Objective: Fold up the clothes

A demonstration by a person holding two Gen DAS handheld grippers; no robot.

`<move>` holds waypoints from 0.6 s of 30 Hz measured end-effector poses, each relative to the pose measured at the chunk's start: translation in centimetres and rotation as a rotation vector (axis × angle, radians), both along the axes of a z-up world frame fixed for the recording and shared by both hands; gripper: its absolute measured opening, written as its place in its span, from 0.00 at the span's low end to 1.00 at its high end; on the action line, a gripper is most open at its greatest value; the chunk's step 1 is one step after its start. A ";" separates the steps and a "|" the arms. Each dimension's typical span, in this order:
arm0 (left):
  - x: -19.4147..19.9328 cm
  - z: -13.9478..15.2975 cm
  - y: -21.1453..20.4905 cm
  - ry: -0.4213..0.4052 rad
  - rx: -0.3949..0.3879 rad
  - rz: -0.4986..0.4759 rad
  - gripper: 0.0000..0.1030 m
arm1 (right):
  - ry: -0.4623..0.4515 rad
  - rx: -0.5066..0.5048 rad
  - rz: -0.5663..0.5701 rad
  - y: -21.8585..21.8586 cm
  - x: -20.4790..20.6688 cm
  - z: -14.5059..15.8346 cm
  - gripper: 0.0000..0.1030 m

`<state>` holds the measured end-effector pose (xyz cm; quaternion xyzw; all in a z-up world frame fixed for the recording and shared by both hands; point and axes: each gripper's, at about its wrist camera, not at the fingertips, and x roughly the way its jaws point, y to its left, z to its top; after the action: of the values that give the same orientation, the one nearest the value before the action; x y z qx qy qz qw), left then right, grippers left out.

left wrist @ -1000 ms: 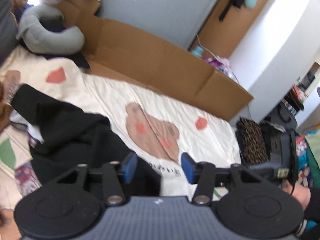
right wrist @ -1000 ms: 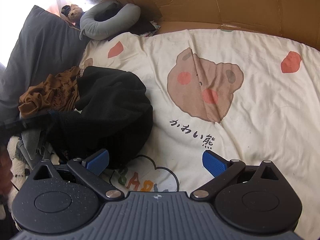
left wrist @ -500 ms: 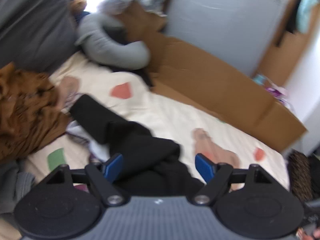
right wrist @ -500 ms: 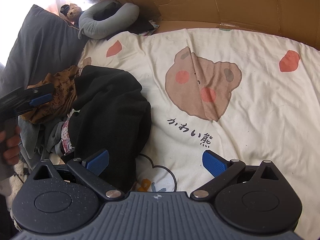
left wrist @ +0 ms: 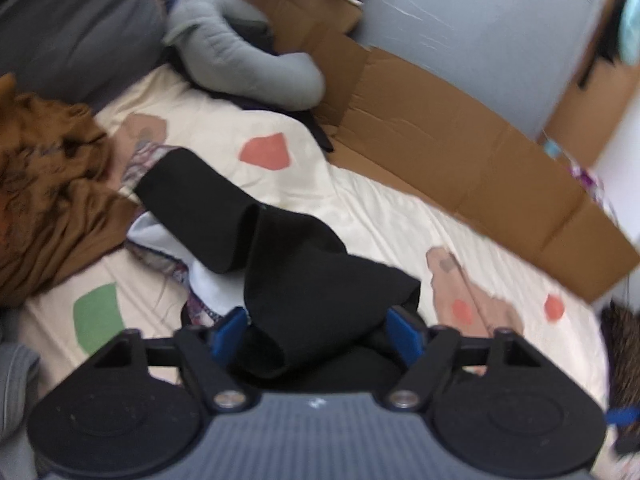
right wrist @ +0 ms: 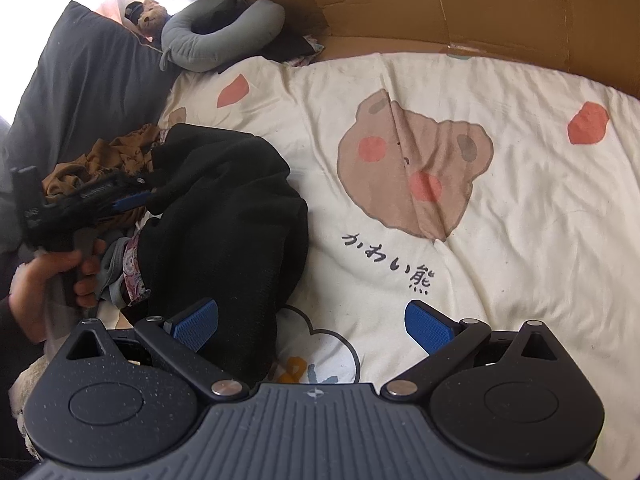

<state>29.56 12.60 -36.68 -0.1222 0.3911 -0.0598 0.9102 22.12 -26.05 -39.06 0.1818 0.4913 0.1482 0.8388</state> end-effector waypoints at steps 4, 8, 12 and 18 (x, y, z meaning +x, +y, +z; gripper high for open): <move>0.1 -0.7 0.0 0.045 0.002 0.010 0.06 | -0.006 0.003 -0.019 -0.5 0.0 0.0 0.99; -0.2 1.6 -1.2 -0.021 -0.003 -0.021 0.03 | -0.037 0.003 -0.033 -0.9 0.0 0.7 0.99; 0.1 4.3 -3.5 -0.067 -0.054 -0.077 0.03 | -0.050 0.028 -0.073 -2.0 0.5 1.2 1.00; -0.1 6.9 -8.5 -0.110 -0.134 -0.181 0.02 | -0.099 0.057 -0.114 -3.3 1.6 3.1 1.00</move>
<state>29.41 4.08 -29.82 -0.1435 0.3453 -0.1746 0.9109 23.75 -29.39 -35.97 0.2255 0.4335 0.1231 0.8637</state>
